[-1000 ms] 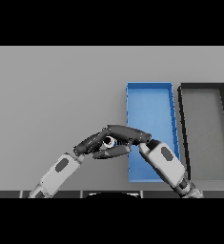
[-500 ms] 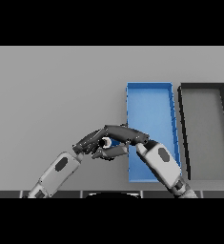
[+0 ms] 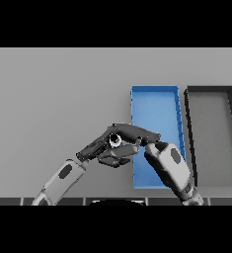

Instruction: Pick up the blue pipe and place it into the blue bin.

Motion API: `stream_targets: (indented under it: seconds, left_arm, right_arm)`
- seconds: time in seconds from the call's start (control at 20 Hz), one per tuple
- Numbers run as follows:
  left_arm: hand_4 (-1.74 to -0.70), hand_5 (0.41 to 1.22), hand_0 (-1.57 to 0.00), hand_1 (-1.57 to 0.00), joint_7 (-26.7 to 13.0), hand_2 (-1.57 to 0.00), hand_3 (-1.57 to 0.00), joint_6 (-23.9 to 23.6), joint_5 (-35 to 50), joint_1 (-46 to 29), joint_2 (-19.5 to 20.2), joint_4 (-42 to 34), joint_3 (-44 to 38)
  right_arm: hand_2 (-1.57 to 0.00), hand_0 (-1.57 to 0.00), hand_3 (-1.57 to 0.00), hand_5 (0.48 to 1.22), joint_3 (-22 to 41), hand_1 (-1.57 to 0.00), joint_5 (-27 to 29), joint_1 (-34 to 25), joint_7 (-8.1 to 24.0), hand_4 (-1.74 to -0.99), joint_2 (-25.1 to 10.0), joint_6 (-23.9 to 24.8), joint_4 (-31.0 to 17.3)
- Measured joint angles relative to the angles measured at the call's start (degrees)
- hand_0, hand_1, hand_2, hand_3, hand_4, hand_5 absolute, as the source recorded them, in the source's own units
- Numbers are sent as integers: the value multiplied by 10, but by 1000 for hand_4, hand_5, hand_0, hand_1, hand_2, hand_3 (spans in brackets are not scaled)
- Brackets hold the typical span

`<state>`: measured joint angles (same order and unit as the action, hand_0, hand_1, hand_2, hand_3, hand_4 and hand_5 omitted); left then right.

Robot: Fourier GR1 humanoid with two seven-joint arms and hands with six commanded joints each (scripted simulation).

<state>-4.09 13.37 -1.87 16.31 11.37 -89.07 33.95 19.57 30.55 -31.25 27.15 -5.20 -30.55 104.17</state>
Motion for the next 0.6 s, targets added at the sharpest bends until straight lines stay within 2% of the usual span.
stream_targets:
  seconds: [0.1, 0.2, 0.3, 0.35, 0.45, 0.55, 0.6]
  left_arm:
    - [-915, 507, -3, -2, -3, -2, -2, 3, -1, 0, 4, 2, 1]
    - [-920, 503, -1, -1, 2, -1, -1, 9, 1, -2, 3, 0, 4]
    - [-917, 503, 0, 0, -5, 0, 0, 10, 10, -10, 5, -14, 4]
    - [-915, 503, 0, 0, -14, 0, 0, 8, 7, -6, 6, -12, 3]
    - [-908, 502, 0, 0, -1, 0, 0, 6, 1, -15, 6, -18, 9]
    - [-903, 495, 1, 1, 6, 1, 1, 7, 3, -17, 15, -26, 6]
    - [-906, 492, 1, 1, -2, 1, 1, 9, 7, -15, 16, -25, 2]
  right_arm:
    - [-1571, -1571, -1571, 1221, -19, -1571, 68, -27, 38, -1659, -13, 34, 18]
    - [-1571, -1571, -1571, 1171, -47, -1571, 123, -76, 69, -1689, -22, 89, 18]
    - [-1571, -1571, -1571, 1141, -76, -1571, 193, -131, 70, -1707, -62, 131, 16]
    - [-1571, -1571, -1571, 1134, -93, -1571, 212, -164, 67, -1714, -68, 149, 5]
    - [-1571, -1571, -1571, 1117, -121, -1571, 207, -210, 44, -1724, -89, 149, -24]
    - [-1571, -1571, -1571, 1110, -149, -1571, 193, -252, 30, -1730, -107, 185, -58]
    - [-1571, -1571, -1571, 1117, -161, -1571, 175, -276, 31, -1732, -119, 201, -87]
